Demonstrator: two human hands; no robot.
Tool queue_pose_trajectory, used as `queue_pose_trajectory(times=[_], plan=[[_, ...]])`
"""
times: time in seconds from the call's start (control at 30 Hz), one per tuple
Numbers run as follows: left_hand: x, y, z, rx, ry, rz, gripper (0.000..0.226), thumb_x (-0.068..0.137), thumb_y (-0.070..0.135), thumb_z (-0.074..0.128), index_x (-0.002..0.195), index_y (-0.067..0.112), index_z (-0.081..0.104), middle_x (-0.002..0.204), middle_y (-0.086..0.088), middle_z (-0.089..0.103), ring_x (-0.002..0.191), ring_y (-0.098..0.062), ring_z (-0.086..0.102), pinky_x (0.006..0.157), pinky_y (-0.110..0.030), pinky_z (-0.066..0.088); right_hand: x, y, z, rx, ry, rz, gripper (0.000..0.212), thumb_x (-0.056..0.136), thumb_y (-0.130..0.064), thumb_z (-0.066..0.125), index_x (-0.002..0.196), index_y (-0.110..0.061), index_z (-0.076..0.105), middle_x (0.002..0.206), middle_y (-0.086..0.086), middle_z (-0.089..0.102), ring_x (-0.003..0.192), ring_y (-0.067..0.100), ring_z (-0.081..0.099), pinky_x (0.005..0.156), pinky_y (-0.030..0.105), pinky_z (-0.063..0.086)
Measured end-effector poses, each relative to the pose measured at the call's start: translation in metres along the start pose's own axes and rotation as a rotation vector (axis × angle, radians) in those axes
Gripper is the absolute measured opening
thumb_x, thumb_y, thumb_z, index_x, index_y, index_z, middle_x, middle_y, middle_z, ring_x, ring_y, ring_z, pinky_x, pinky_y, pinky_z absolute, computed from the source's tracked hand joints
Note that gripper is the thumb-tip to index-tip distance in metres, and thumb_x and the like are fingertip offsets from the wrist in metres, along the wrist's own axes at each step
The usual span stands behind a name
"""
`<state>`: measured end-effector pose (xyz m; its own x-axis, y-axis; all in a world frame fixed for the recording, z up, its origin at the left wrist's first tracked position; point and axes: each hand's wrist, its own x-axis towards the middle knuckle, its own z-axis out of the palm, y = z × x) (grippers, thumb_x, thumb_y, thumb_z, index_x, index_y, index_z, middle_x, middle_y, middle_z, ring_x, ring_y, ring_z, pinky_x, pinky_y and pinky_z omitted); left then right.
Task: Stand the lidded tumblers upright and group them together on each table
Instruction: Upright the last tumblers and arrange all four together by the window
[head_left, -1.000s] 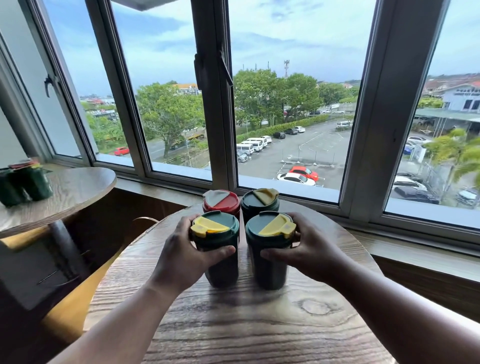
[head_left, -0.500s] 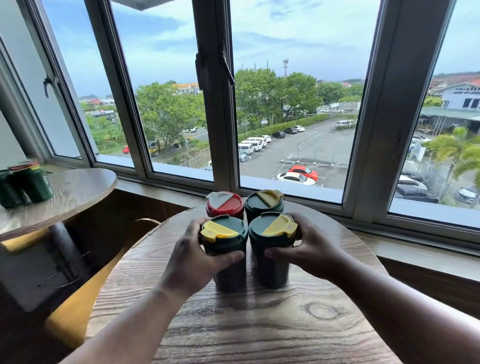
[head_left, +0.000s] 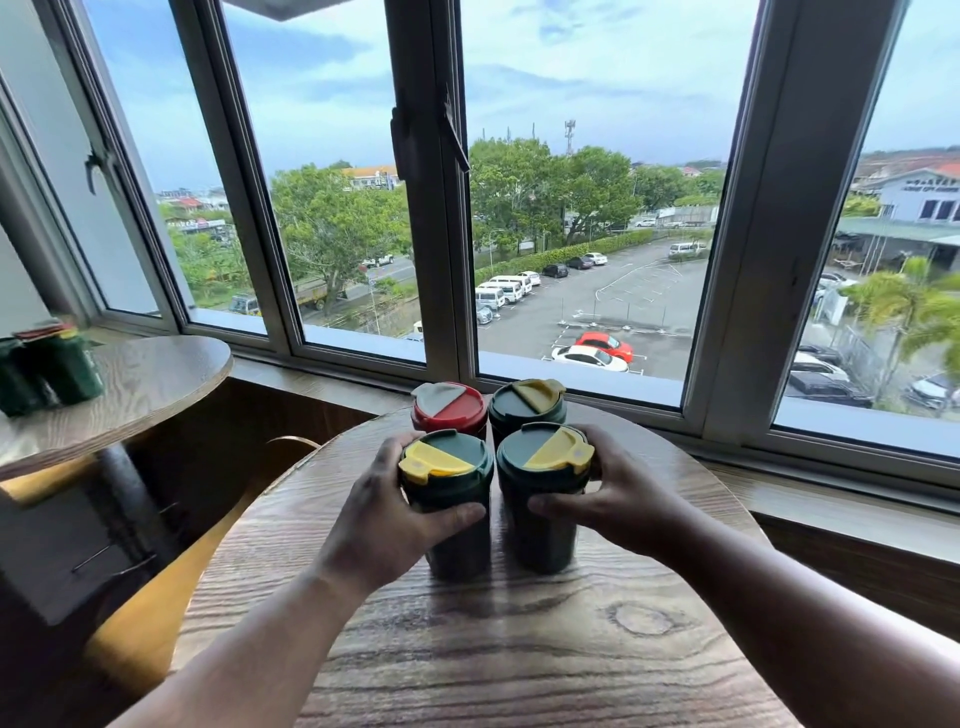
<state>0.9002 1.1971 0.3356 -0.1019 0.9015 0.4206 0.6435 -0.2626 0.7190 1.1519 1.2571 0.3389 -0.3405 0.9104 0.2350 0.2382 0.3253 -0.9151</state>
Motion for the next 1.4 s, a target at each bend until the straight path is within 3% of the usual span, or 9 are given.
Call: queue_pose_trajectory(times=[0.1,0.27,0.5,0.63,1.0,1.17,1.3,1.4], plan=[[0.0012,-0.0022,-0.0002,0.003,0.018,0.002,0.091,0.055,0.05,0.093,0.131,0.027,0.05,0.112,0.016,0.067,0.103,0.008,0.061,0.08,-0.007,0.05,-0.0001,-0.0004,0.0002,0.011,0.0,-0.006,0.08,0.043,-0.046,0.09,0.114,-0.027,0.059,0.103,-0.006,0.075,0.096,0.008,0.07,0.088,0.032,0.057],[0.0015,0.0001,0.0013,0.012,0.055,0.002,0.085,0.055,0.042,0.096,0.127,0.03,0.051,0.103,0.023,0.064,0.095,0.017,0.058,0.074,-0.002,0.045,0.0021,0.0019,0.0003,0.022,-0.003,-0.001,0.076,0.044,-0.045,0.091,0.112,-0.03,0.059,0.104,-0.007,0.074,0.099,0.009,0.069,0.093,0.038,0.056],[-0.0009,0.0032,0.0017,0.002,0.054,0.011,0.084,0.057,0.045,0.095,0.124,0.036,0.045,0.102,0.028,0.06,0.097,0.022,0.055,0.074,-0.006,0.051,0.0014,0.0031,0.0015,0.017,0.006,0.002,0.087,0.04,-0.056,0.094,0.115,-0.031,0.059,0.107,-0.005,0.073,0.101,0.012,0.069,0.095,0.045,0.055],[0.0003,0.0036,-0.0005,0.001,0.044,0.014,0.083,0.058,0.047,0.093,0.124,0.036,0.045,0.102,0.03,0.059,0.097,0.024,0.054,0.074,-0.006,0.051,0.0012,0.0029,0.0018,0.018,0.008,-0.004,0.079,0.044,-0.047,0.092,0.114,-0.028,0.06,0.104,-0.007,0.074,0.098,0.012,0.069,0.094,0.045,0.056],[0.0024,0.0007,-0.0017,-0.022,0.039,0.023,0.085,0.056,0.051,0.092,0.125,0.035,0.045,0.103,0.027,0.061,0.099,0.021,0.055,0.077,-0.008,0.052,0.0003,0.0011,0.003,0.03,0.001,-0.006,0.078,0.045,-0.045,0.092,0.114,-0.03,0.06,0.106,-0.006,0.074,0.101,0.014,0.069,0.094,0.046,0.056],[0.0031,-0.0015,-0.001,-0.018,0.055,0.037,0.085,0.055,0.052,0.092,0.124,0.035,0.047,0.105,0.027,0.062,0.099,0.018,0.057,0.077,-0.017,0.057,-0.0001,0.0009,0.0031,0.04,-0.003,-0.001,0.091,0.039,-0.061,0.093,0.118,-0.032,0.058,0.109,-0.006,0.073,0.104,0.014,0.068,0.094,0.044,0.056],[0.0037,-0.0049,0.0001,-0.048,0.052,0.02,0.087,0.051,0.056,0.091,0.124,0.034,0.05,0.105,0.02,0.067,0.095,0.009,0.062,0.078,-0.029,0.06,-0.0001,-0.001,0.002,0.024,-0.017,-0.014,0.081,0.046,-0.046,0.09,0.118,-0.029,0.058,0.11,-0.006,0.073,0.107,0.012,0.067,0.095,0.035,0.055],[0.0038,-0.0056,-0.0015,-0.041,0.03,0.022,0.09,0.049,0.065,0.088,0.124,0.036,0.048,0.106,0.019,0.067,0.096,0.009,0.061,0.079,-0.03,0.06,-0.0005,-0.0016,0.0014,0.014,-0.019,-0.006,0.084,0.047,-0.045,0.09,0.122,-0.029,0.056,0.113,-0.004,0.072,0.108,0.01,0.067,0.097,0.036,0.054]])
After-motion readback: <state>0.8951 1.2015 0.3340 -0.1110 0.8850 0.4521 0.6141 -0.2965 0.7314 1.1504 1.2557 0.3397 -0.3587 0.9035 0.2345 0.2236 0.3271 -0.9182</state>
